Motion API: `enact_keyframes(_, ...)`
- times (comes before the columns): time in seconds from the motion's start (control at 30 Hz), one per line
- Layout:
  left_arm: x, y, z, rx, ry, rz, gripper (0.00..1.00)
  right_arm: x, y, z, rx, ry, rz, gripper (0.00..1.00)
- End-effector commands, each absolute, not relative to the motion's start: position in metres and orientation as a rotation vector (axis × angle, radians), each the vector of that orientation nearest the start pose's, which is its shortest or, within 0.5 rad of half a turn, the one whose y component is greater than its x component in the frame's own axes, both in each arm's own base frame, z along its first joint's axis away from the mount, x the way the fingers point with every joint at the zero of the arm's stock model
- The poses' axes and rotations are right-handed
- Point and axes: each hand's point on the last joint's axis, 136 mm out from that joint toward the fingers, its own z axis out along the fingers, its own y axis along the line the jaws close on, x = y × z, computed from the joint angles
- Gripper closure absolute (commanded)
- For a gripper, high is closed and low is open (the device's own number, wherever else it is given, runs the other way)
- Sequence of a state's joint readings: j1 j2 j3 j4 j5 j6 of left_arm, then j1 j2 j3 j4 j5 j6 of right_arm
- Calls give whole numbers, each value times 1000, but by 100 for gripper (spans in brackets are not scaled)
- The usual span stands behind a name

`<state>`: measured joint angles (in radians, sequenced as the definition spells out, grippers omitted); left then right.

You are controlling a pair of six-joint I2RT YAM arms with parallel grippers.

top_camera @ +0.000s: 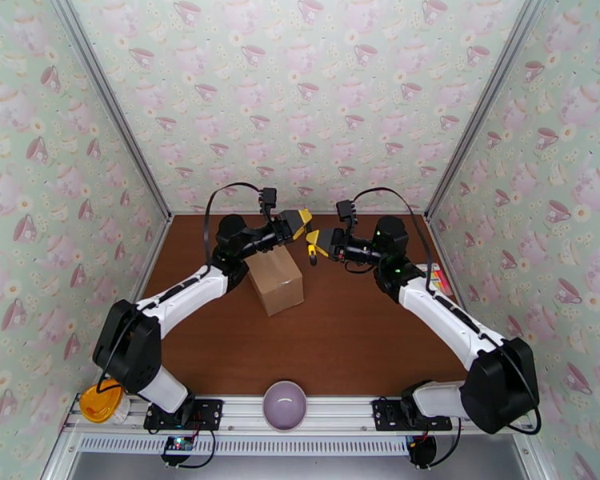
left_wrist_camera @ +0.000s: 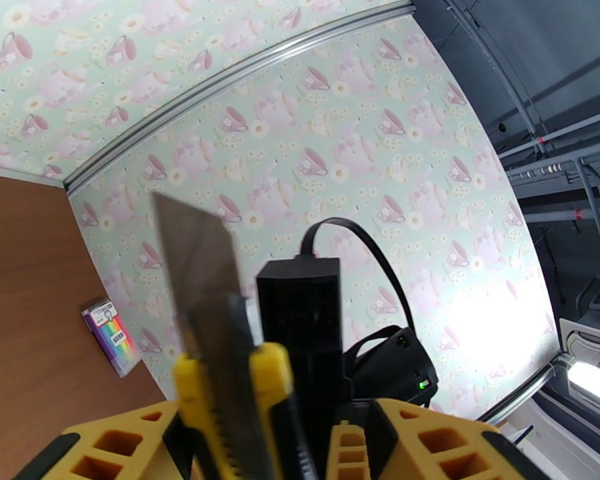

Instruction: Unpack the express box

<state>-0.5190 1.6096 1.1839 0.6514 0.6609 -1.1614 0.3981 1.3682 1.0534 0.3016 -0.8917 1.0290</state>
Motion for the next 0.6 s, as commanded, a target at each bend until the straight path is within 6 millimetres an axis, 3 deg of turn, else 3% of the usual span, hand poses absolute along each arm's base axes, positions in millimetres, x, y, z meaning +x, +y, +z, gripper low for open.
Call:
enact_keyframes(0.0,367,-338,383,202,1660,-1772,38,315,281,351,-263,1886,1760,87)
enact_keyframes(0.43,369,-348,372,227,1706,-1784,47,316,280,349,-259,1904,1739,87)
enact_keyframes(0.57,369,-349,369,229,1723,-1778,57,317,281,348,-258,1910,1738,87)
